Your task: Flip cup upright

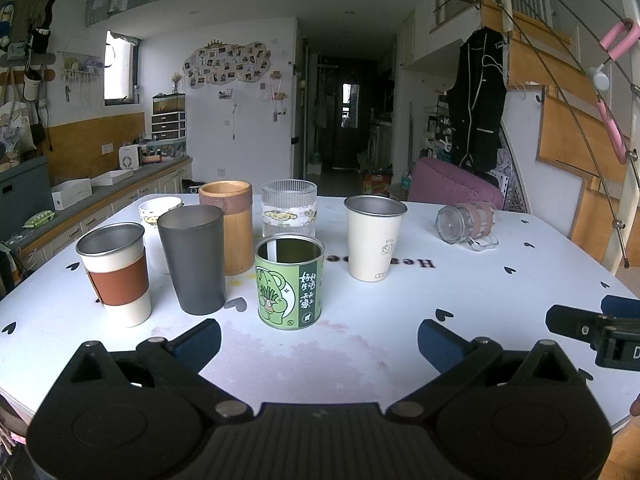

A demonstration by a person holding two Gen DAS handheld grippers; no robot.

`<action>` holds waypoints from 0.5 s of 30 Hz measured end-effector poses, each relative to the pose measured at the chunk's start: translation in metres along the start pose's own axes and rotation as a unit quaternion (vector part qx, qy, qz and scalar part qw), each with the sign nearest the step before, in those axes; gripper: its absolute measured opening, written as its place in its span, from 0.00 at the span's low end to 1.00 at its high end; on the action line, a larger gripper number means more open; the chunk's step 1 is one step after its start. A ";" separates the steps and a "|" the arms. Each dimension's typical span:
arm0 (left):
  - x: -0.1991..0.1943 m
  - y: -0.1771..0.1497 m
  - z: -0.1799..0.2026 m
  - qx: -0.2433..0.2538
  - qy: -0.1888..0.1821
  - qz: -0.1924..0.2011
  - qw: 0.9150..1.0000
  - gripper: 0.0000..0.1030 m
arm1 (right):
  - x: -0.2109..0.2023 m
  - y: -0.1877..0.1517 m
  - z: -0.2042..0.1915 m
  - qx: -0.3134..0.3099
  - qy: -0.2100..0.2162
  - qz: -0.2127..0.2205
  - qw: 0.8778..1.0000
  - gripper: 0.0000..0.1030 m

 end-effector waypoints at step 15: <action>0.000 0.000 0.000 0.000 0.000 0.000 1.000 1.00 | -0.001 0.000 0.000 -0.001 -0.001 0.000 1.000 1.00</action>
Point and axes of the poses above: each gripper's, at about its wrist camera, not at the fingertips, and x roughly the way its jaws point, z to its right, y to its top, the point moved 5 cm from there along x, roughly the way its jaws point, and after that the axes turned 14 degrees about -y, right-handed, at the moved point
